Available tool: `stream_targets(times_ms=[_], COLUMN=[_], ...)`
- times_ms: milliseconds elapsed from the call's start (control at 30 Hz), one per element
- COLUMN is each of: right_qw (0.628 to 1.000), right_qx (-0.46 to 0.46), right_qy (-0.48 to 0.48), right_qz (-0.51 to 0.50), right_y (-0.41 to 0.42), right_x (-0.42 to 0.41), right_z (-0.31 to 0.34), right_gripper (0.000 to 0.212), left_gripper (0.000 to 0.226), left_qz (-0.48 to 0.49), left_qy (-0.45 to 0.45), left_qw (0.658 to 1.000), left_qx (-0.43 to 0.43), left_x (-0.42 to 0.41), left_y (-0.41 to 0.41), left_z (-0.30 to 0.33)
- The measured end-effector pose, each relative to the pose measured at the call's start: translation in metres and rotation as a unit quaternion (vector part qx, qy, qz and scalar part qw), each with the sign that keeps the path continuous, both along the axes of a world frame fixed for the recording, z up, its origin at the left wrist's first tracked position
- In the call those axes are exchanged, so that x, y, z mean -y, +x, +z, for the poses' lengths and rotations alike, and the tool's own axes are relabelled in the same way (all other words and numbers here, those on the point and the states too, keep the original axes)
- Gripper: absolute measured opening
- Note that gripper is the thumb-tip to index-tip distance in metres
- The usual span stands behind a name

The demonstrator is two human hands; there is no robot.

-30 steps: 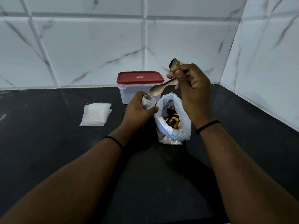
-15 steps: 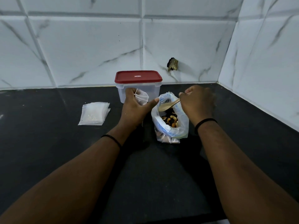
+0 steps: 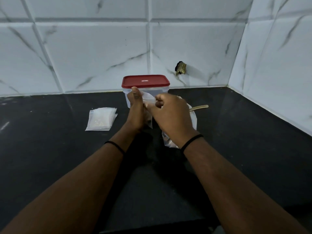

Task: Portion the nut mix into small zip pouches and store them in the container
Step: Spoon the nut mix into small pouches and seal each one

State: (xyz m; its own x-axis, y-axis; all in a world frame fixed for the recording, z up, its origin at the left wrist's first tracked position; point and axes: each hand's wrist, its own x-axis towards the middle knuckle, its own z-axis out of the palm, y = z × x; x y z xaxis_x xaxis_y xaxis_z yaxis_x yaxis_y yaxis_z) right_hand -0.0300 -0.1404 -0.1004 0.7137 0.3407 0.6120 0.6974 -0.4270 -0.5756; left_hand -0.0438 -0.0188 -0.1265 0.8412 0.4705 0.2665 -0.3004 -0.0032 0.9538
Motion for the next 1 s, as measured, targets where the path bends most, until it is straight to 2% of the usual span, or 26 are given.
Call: stream_targets(times_ms=[100,167,233,300,367,467,867,1000], right_qw=[0.999,0.996,0.993,0.989,0.984,0.981,0.988,0.984], right_qx=[-0.004,-0.012,-0.041,-0.078,-0.109,-0.128,-0.113,-0.125], right_qy=[0.034,0.084,0.107,0.123,0.138,0.143,0.093,0.122], right_qz=[0.0,0.002,0.006,0.007,0.011,0.025,0.046,0.042], right_y=[0.003,0.005,0.007,0.01,0.014,0.016,0.022,0.022], right_x=[-0.001,0.005,0.011,0.014,0.016,0.017,0.017,0.017], right_z=[-0.001,0.002,0.004,0.006,0.008,0.01,0.009,0.01], right_gripper=[0.023,0.011,0.008,0.009,0.009,0.007,0.014,0.01], left_gripper=[0.101,0.084,0.045,0.019,0.016,0.02,0.011,0.014], left_qz=[-0.019,0.016,0.053,0.041,0.016,0.013,0.022,0.048], left_qy=[-0.011,0.025,0.063,0.03,0.0,0.001,0.02,0.01], left_qw=[1.0,1.0,0.997,0.999,0.999,0.999,0.999,0.998], left_qx=[0.005,-0.002,0.013,0.018,0.028,0.037,0.03,0.032], left_x=[0.012,0.014,0.014,0.013,0.008,0.002,0.007,0.006], left_y=[-0.012,-0.012,-0.013,-0.017,-0.019,-0.019,-0.023,-0.02], left_z=[0.009,0.012,0.013,0.016,0.019,0.02,0.025,0.024])
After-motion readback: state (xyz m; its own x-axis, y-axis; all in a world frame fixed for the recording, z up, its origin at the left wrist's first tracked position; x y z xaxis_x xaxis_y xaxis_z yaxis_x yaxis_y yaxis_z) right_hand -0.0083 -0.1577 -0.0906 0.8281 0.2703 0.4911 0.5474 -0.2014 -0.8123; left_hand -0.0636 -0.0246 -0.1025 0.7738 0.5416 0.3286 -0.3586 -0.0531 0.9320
